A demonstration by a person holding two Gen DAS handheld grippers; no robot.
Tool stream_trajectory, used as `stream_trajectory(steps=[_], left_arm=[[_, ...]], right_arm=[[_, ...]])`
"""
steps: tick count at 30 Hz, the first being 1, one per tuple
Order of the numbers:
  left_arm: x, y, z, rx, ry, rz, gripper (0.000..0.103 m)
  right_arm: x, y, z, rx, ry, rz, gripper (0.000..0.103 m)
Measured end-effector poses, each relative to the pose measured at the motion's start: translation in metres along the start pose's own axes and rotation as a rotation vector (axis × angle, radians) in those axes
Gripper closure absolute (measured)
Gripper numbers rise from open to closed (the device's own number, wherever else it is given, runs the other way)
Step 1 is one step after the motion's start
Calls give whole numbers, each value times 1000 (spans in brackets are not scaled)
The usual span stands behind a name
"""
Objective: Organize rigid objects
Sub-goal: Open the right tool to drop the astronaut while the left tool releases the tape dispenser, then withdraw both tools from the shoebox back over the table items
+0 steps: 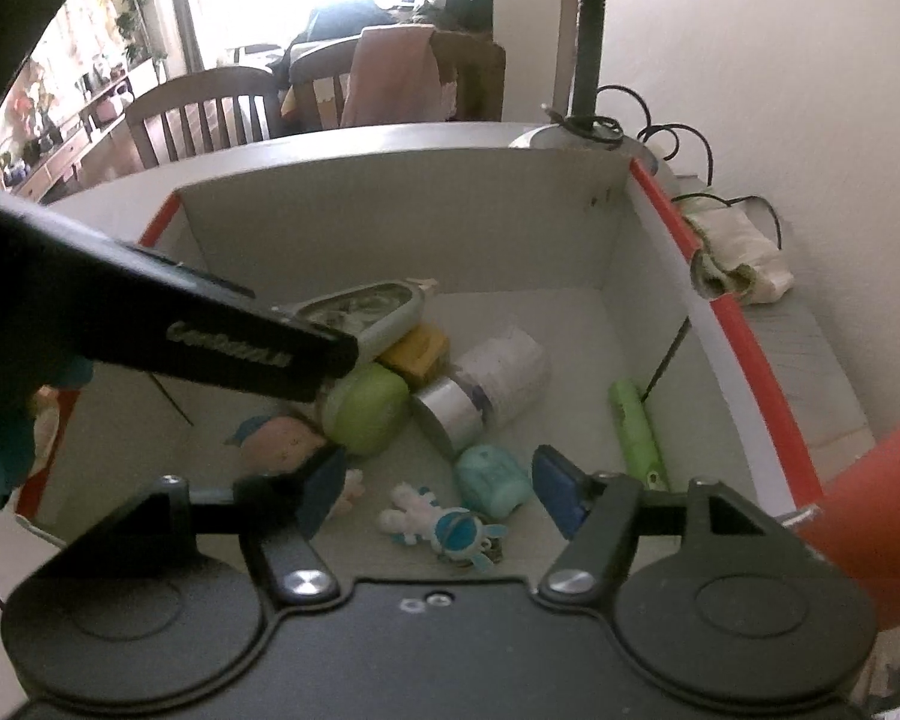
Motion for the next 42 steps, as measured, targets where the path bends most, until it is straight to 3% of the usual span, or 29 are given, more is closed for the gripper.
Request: stream_trajectory(steps=[16, 28, 31, 37, 42], left_arm=[[-70, -17, -15, -5, -40, 104, 40], [-136, -38, -39, 33, -38, 202, 40], [-150, -46, -47, 29, -39, 222, 32], [-173, -64, -68, 16, -30, 248, 31], [-193, -81, -92, -15, -28, 268, 25]], right_arm=[[-50, 9, -22, 51, -7, 91, 31], [-94, 15, -59, 66, 20, 164, 25], [-102, 17, -72, 60, 30, 178, 22], [-113, 17, -100, 44, 59, 208, 16], [-122, 18, -125, 23, 89, 243, 9]])
Point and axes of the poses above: each gripper's, at about its wrist camera, not at the fingertips, and x roughly the way its jaws point, z to its right, y to its top, the point moved 8 cm from there along x, roughly the way its jaws point, and after that the axes turned 5 degrees about -x, right-handed, at the moved point
